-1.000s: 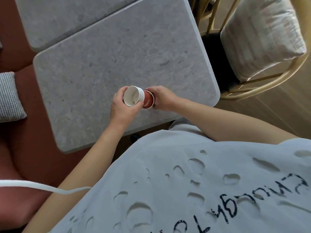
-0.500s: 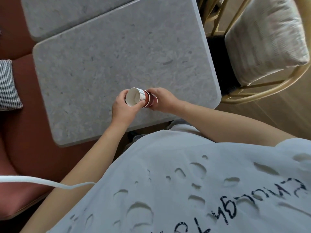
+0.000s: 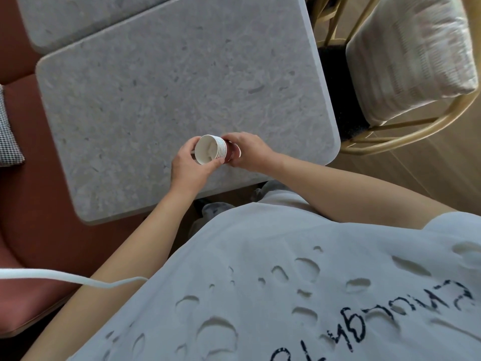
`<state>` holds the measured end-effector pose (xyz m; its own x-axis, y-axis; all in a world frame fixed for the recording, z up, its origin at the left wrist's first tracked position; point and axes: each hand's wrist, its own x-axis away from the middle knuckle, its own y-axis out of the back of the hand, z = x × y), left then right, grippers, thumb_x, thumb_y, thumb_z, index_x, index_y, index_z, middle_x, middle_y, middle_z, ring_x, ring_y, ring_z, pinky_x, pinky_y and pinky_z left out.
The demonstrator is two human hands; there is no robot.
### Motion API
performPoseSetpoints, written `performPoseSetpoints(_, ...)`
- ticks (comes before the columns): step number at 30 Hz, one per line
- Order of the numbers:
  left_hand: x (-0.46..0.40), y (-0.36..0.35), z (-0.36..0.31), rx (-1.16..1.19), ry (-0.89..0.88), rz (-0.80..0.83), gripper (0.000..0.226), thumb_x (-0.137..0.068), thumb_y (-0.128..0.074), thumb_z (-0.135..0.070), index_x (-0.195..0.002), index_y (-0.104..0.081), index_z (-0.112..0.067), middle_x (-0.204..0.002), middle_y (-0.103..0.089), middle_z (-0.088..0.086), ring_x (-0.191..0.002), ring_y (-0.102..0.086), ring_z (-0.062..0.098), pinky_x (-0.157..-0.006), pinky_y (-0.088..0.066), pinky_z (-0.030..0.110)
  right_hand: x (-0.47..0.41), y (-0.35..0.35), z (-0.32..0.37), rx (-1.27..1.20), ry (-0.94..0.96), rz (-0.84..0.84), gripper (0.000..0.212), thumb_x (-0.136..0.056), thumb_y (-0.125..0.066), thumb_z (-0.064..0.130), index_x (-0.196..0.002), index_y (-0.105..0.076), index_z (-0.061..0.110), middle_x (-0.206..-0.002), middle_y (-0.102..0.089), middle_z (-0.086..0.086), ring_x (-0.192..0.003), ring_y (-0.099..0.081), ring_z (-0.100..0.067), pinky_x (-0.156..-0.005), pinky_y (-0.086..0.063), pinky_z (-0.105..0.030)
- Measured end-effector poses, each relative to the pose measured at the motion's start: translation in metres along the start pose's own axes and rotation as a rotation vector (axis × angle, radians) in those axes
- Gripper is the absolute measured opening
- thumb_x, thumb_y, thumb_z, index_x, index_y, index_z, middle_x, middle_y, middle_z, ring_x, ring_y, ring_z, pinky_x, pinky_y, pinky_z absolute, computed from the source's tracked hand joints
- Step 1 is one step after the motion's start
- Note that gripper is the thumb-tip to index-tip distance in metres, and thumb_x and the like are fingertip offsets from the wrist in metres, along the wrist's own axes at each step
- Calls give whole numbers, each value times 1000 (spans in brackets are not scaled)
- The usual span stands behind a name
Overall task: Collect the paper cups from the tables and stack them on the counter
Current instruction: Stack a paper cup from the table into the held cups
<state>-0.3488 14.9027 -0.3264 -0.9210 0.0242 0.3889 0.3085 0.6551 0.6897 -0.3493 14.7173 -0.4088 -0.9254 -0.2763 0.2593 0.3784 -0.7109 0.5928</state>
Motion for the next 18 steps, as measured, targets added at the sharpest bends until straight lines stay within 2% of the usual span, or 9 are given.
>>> performPoseSetpoints(5,2,-2,0,-14,-9,5,66,-76,-97,-27,-134,-67,-20,-128,-69,-6,-109,-62,7,-83,-45,7,4,-2,-1,-32,-19,-26,56,-80,-85,34,-131,-66,20,-117,-74,4,-107,-68,-21,-93,-54,-52)
performPoseSetpoints(12,2,-2,0,-41,-45,33,68,-76,-96,-29,-136,-65,-22,-134,-68,-6,-118,-64,11,-101,-53,29,12,-8,1,-59,-65,-73,57,-79,-81,39,-131,-66,22,-116,-73,7,-108,-68,-20,-91,-54,-53)
performPoseSetpoints(18,-2,-3,0,-97,-136,95,71,-74,-97,-31,-137,-64,-23,-131,-64,-6,-117,-63,12,-101,-54,32,28,-16,6,-103,-139,-171,57,-79,-84,32,-132,-67,22,-119,-74,5,-109,-69,-20,-93,-54,-53)
